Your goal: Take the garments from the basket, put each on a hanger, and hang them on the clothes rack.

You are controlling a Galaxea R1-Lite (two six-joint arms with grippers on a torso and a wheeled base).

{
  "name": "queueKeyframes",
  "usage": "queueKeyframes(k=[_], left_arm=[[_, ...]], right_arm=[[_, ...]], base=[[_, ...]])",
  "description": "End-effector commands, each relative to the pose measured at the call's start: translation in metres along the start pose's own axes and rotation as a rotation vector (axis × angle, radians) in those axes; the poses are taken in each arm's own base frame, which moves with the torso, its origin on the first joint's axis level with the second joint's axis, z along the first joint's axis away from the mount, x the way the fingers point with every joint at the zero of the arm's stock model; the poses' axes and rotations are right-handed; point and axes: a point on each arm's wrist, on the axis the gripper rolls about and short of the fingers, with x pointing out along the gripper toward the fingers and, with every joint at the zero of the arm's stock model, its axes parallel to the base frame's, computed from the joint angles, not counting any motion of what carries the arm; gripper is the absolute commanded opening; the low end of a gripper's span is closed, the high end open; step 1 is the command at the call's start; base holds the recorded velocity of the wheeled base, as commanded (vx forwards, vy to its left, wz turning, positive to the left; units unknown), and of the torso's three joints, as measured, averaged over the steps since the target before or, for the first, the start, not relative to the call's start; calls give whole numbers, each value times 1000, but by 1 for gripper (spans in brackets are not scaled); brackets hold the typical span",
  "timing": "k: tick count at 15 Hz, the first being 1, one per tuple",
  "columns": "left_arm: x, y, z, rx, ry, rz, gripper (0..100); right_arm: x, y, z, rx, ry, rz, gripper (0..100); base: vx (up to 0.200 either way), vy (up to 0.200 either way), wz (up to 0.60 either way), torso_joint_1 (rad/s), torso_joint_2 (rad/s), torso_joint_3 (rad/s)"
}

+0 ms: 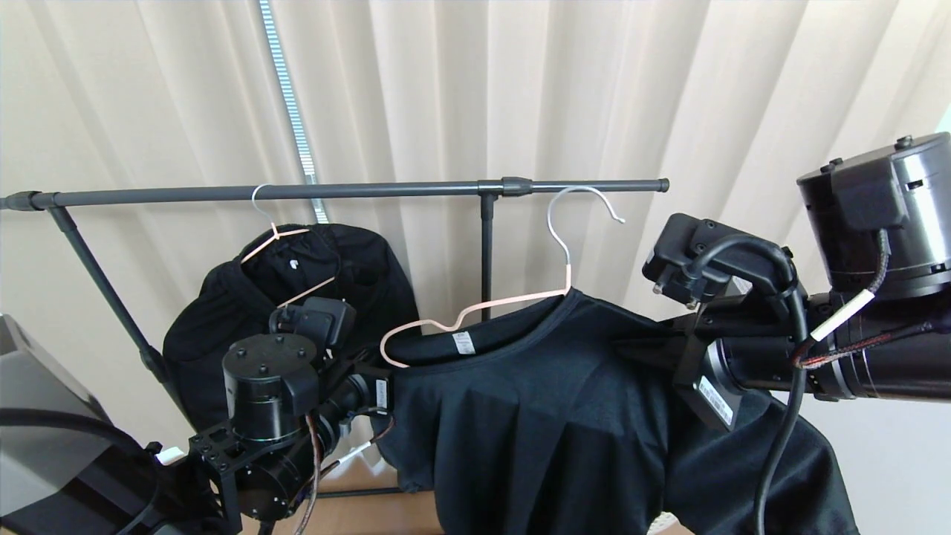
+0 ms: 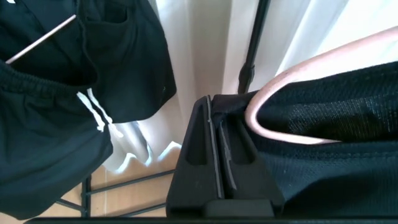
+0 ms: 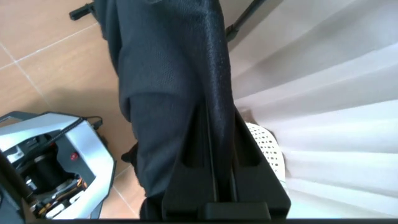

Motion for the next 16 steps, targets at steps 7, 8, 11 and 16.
queueKeyframes(k=[7,8,11,16], left_arm=[[-11,13,10,-16,2,-63,0],[-10,16,13,-21,-4,-59,0],[-12,26,21,-9,32,-55,0],[-39,22,73,9,58,-139,0]], right_arm=[[6,8,-53,27,-34,-29,0],[4,8,-53,26,-41,-32,0],[-3,8,-52,24,-60,-38,0],[6,6,-48,38,-92,-34,0]], base=[[0,0,0,0,0,0],[0,0,0,0,0,0],[0,0,0,0,0,0],[0,0,0,0,0,0]])
